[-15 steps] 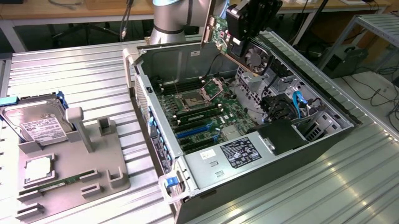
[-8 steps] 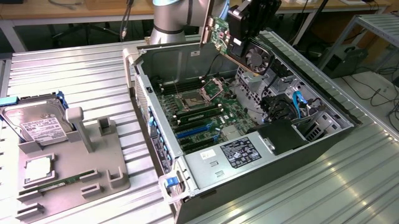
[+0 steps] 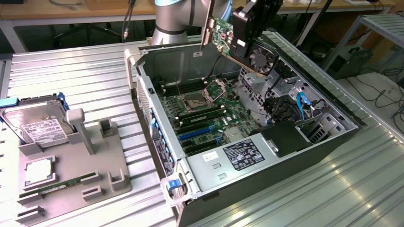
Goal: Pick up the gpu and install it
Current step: 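Insert the gpu into the slot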
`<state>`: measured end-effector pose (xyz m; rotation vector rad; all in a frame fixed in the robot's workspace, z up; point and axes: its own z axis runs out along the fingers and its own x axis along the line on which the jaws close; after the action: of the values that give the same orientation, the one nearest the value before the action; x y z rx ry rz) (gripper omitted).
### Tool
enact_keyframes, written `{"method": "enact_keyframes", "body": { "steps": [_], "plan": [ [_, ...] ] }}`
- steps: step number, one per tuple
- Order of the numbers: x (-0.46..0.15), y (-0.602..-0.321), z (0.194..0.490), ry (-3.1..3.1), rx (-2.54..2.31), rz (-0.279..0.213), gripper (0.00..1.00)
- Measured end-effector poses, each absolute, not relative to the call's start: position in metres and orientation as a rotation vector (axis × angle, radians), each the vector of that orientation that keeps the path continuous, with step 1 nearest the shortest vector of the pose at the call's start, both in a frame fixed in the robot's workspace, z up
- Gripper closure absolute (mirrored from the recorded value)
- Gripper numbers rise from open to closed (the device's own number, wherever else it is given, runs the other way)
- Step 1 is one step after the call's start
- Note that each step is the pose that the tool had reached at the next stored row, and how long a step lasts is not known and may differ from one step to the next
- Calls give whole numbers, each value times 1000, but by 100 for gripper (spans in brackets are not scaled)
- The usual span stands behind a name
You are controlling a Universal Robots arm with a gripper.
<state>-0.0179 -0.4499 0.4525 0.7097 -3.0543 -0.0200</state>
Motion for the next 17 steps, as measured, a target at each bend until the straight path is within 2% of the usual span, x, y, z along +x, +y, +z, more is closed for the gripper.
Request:
{"method": "enact_keyframes", "body": {
  "steps": [17],
  "plan": [
    [-18,-451,452,-2974,991,-19,72]
  ]
}}
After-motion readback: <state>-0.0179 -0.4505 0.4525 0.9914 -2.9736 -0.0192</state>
